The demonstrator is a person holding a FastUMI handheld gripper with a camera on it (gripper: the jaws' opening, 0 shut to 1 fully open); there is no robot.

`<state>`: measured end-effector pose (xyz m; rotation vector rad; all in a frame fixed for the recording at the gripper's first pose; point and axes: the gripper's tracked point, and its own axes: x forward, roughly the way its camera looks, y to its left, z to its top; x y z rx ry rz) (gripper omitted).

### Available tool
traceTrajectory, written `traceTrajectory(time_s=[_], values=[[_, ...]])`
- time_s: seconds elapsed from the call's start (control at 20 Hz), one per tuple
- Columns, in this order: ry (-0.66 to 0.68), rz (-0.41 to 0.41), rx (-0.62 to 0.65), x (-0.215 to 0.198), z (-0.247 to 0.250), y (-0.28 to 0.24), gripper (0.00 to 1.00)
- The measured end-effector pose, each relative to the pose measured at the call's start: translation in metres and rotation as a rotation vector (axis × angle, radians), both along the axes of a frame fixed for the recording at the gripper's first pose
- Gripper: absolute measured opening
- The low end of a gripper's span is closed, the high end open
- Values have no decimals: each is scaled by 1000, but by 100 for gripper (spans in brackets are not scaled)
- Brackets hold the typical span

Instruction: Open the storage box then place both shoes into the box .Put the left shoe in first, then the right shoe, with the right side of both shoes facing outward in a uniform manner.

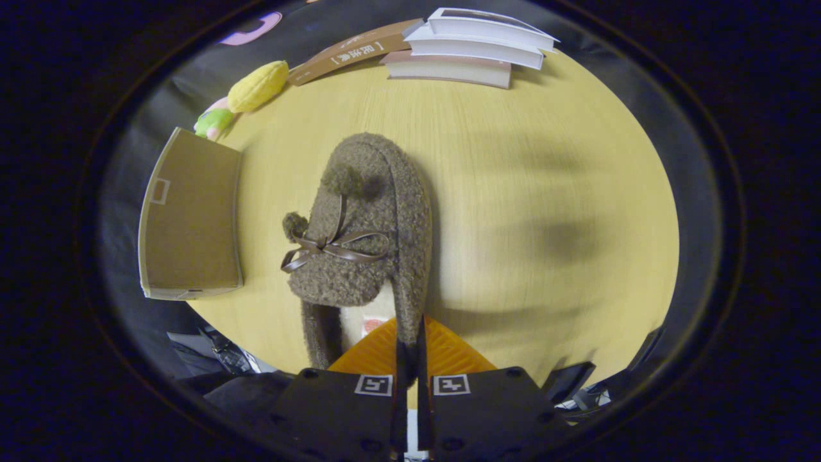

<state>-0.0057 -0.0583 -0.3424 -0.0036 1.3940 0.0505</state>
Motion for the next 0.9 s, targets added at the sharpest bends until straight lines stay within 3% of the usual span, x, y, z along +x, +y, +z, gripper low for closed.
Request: traceTrajectory(time_s=[0.25,0.3,0.6,0.9], values=[[-10,-49,5,2,1,3,9],[-18,-62,29,1,6,7,5],[-40,-154,200,4,39,44,5],[-104,-17,281,12,117,103,4]])
